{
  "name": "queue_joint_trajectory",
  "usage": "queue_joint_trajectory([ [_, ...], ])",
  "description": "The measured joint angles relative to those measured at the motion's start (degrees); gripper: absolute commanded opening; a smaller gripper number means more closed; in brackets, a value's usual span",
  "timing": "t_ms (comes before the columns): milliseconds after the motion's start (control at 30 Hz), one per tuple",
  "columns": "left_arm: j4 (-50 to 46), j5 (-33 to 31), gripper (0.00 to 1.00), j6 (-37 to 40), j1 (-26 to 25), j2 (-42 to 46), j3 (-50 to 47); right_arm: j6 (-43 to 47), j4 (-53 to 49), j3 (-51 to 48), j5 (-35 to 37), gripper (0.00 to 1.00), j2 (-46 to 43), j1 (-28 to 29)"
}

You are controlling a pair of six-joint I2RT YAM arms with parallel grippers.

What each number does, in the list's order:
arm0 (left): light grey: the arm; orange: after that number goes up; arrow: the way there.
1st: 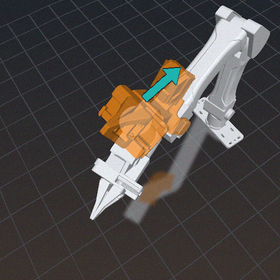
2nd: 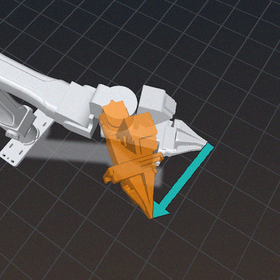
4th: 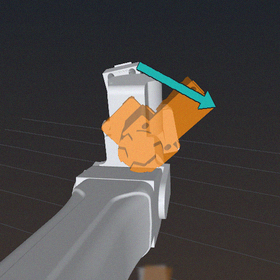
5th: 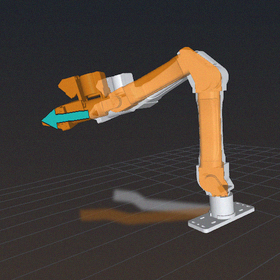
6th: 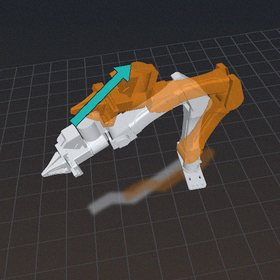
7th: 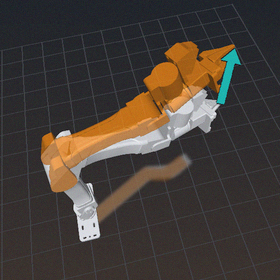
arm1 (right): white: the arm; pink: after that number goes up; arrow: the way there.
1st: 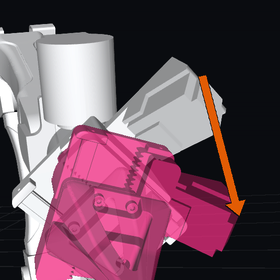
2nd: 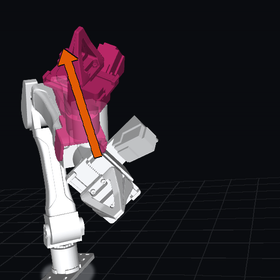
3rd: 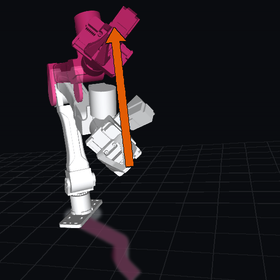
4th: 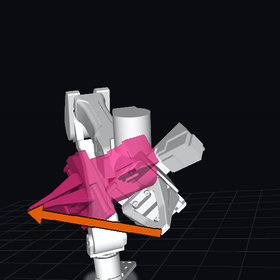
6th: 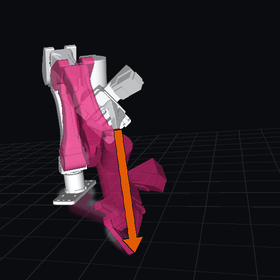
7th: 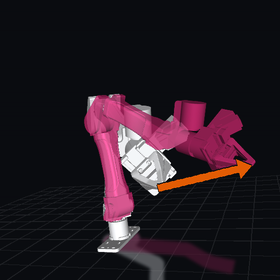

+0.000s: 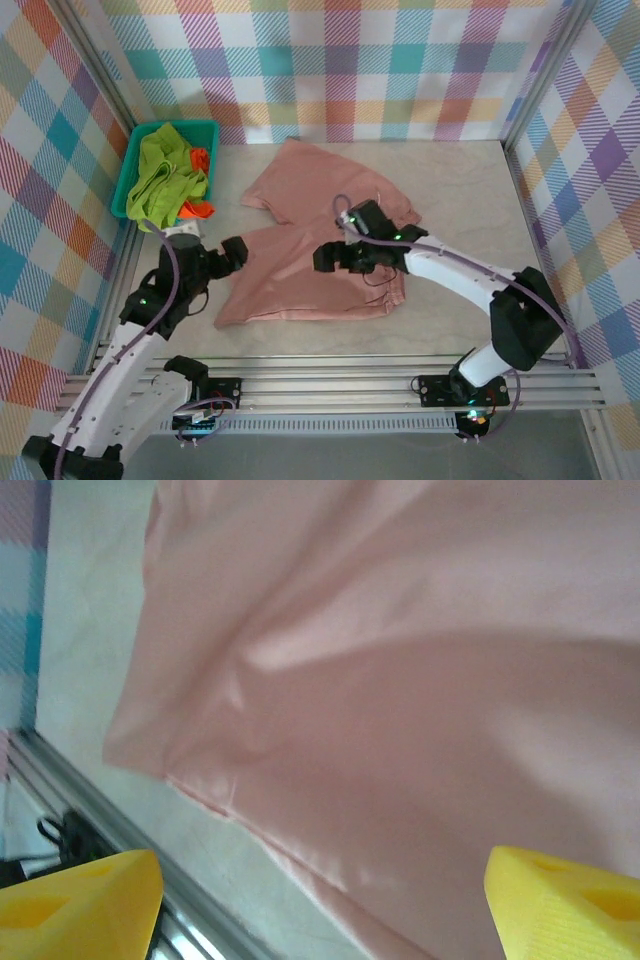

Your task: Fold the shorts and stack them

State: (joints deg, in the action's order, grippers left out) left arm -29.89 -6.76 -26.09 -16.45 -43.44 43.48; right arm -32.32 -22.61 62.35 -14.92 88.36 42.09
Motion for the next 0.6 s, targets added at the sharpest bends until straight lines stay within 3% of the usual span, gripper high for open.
queue_joint_trajectory([
  [167, 0.72, 7.93, 1.0, -2.29, 6.25, -8.46, 0.81, -1.4, 0.63, -3.08, 1.92, 0.84, 4.22, 2.25],
  [367, 5.97, 13.55, 1.0, -4.76, 6.54, -16.02, -1.11, -3.91, -1.18, -11.39, 3.72, 0.85, 5.22, 1.81],
  [600, 14.27, 16.46, 1.0, -6.51, 6.23, -22.62, -1.79, -5.46, -0.72, -16.87, 3.52, 0.85, -0.17, -0.44],
])
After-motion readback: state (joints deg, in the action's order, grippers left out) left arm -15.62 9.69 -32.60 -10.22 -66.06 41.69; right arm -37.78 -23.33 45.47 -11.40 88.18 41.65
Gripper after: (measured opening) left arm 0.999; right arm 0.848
